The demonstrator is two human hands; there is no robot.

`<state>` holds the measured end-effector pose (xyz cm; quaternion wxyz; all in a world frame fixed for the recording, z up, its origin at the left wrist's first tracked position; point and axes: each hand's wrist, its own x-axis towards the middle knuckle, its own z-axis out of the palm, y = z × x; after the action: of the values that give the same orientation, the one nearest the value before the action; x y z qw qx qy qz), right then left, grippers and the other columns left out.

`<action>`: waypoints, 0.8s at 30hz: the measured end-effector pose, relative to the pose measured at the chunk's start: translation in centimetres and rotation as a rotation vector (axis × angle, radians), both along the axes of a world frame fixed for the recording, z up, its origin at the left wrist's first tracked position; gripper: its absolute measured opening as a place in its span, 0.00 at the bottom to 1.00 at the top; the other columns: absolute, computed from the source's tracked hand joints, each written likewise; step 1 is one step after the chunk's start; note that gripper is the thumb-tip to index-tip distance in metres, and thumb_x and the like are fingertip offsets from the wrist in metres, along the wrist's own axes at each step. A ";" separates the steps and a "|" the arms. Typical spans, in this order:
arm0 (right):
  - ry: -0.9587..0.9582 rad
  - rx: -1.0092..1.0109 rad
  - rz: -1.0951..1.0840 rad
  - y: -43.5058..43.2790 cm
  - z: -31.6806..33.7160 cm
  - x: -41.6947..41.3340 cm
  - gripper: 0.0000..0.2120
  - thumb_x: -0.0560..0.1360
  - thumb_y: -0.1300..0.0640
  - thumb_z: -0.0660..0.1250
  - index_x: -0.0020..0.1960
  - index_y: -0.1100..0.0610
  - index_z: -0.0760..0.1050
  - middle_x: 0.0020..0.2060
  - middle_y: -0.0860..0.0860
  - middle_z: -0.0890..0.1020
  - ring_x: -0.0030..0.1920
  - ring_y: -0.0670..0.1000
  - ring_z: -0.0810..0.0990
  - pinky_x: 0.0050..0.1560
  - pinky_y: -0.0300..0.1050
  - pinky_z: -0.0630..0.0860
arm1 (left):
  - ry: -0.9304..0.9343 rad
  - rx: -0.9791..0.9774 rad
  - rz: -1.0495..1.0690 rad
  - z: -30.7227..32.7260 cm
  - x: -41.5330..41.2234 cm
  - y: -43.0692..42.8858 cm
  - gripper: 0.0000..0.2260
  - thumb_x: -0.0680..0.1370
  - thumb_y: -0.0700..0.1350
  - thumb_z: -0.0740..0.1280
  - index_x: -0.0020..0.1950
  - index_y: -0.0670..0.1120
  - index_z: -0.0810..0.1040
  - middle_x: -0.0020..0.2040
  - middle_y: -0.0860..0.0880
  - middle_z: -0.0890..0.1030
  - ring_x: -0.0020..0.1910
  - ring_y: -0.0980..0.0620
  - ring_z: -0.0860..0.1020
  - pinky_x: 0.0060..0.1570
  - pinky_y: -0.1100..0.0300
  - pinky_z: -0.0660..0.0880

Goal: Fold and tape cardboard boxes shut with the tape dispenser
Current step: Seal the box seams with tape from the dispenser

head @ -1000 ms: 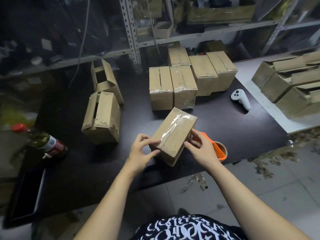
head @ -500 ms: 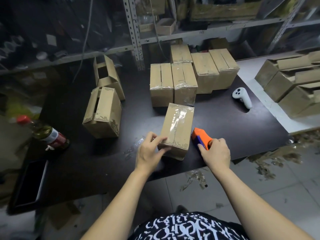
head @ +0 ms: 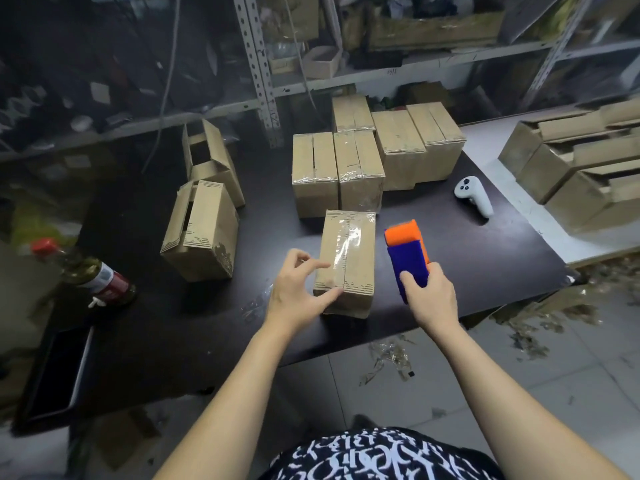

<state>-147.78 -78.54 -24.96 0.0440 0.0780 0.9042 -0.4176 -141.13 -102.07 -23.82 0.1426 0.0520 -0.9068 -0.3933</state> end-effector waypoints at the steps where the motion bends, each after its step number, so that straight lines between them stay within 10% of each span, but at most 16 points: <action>1: 0.028 -0.073 -0.003 0.0 0.5 0.3 0.14 0.79 0.46 0.68 0.51 0.57 0.72 0.45 0.51 0.81 0.46 0.56 0.78 0.36 0.44 0.68 | -0.009 0.007 -0.018 0.4 -0.2 -0.1 0.18 0.69 0.50 0.81 0.56 0.49 0.84 0.54 0.52 0.74 0.52 0.57 0.75 0.50 0.66 0.73; 5: 0.142 -0.241 0.057 0.2 1.5 1.4 0.20 0.73 0.38 0.75 0.43 0.54 0.73 0.35 0.48 0.81 0.37 0.51 0.80 0.37 0.52 0.79 | -0.009 0.204 0.007 2.6 -1.2 -0.2 0.09 0.75 0.46 0.76 0.54 0.53 0.84 0.51 0.54 0.80 0.50 0.59 0.78 0.45 0.64 0.71; 12: 0.417 -0.148 0.345 0.6 2.3 2.9 0.25 0.66 0.37 0.80 0.36 0.44 0.64 0.26 0.40 0.70 0.29 0.43 0.73 0.30 0.32 0.65 | -0.261 0.528 -0.266 6.7 -2.5 0.4 0.15 0.82 0.46 0.68 0.70 0.51 0.78 0.55 0.56 0.85 0.56 0.60 0.82 0.51 0.63 0.77; 24: 0.614 -0.022 0.461 0.6 1.6 3.2 0.23 0.67 0.36 0.77 0.43 0.47 0.66 0.31 0.35 0.68 0.27 0.36 0.68 0.31 0.28 0.63 | -0.226 0.459 -0.156 6.7 -2.1 0.6 0.04 0.78 0.42 0.73 0.50 0.43 0.87 0.43 0.47 0.87 0.43 0.53 0.84 0.44 0.62 0.79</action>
<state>-144.60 -77.95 -23.38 -0.1353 -0.2565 0.8646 -0.4104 -143.21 -101.43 -17.12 -0.0056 0.0566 -0.8053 -0.5902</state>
